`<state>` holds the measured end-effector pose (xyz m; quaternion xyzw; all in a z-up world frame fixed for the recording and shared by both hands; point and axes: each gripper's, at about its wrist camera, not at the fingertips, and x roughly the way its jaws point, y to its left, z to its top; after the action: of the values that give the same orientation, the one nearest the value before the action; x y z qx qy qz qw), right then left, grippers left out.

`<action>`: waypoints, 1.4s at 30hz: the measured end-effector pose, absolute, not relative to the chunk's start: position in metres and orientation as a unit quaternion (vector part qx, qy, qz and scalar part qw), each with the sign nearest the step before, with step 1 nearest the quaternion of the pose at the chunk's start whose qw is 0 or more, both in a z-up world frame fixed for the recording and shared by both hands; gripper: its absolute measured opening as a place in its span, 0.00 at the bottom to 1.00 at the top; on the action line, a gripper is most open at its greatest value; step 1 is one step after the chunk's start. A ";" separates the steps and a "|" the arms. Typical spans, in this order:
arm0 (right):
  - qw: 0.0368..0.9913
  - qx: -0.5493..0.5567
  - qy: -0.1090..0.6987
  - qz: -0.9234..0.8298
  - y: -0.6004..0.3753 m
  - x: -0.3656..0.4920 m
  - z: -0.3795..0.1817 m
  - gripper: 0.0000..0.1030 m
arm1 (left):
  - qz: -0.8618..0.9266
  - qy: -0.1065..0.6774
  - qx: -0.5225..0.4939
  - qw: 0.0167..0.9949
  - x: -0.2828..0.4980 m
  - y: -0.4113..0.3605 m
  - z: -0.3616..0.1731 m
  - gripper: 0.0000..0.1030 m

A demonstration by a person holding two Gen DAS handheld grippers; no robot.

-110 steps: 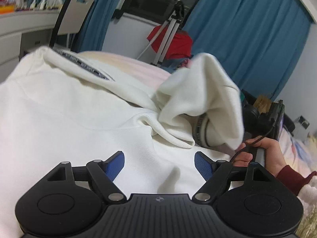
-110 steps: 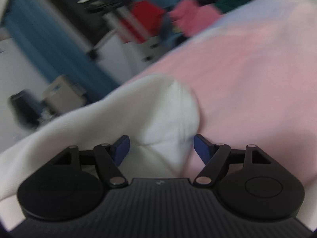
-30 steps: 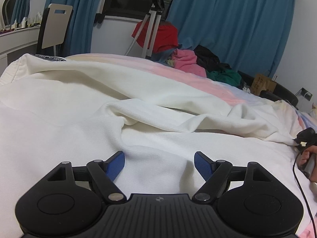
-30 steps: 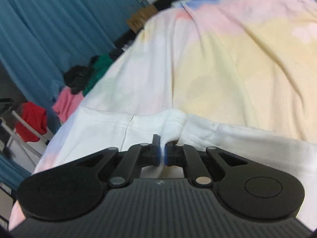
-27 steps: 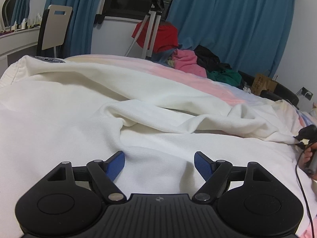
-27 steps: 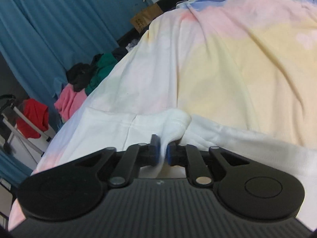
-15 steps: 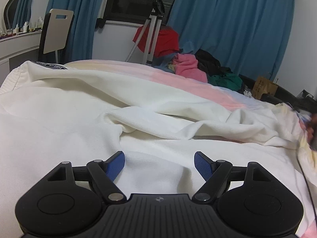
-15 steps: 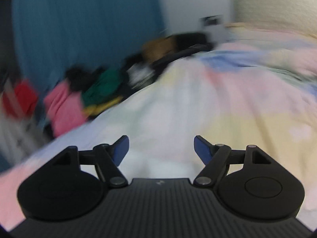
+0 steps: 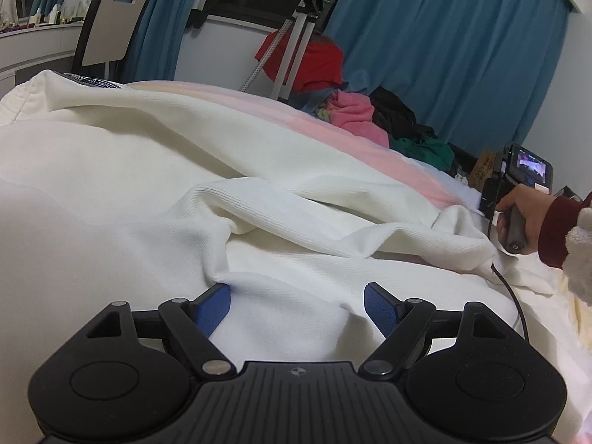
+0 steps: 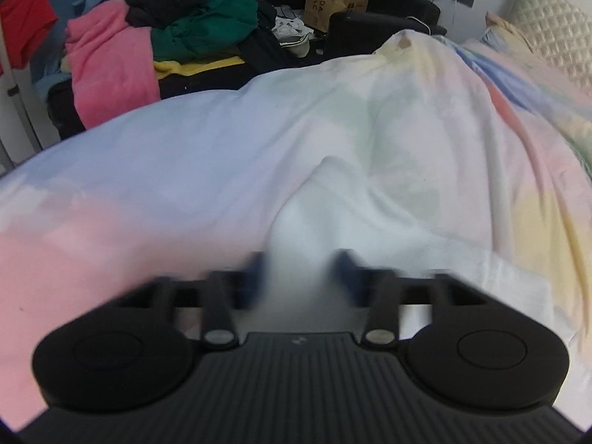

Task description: Fold clothes

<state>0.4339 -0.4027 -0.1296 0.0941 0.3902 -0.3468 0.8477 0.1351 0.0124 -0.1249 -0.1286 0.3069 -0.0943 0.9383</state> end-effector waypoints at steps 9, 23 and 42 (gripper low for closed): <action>0.936 0.165 0.186 -0.249 -0.407 0.375 0.025 0.05 | -0.090 0.288 -0.137 0.944 0.127 0.017 -0.114 0.77; 0.853 0.385 0.190 -0.297 -0.526 0.194 -0.140 0.05 | -0.083 0.267 -0.092 0.956 0.102 0.007 -0.099 0.77; 0.859 0.413 0.165 -0.255 -0.549 0.179 -0.173 0.06 | -0.084 0.263 -0.045 0.960 0.100 -0.009 -0.093 0.77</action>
<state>0.1787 -0.5489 -0.1731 0.4126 0.1647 -0.2552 0.8588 0.1000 -0.0090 -0.0934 -0.0453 0.2626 -0.0839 0.9602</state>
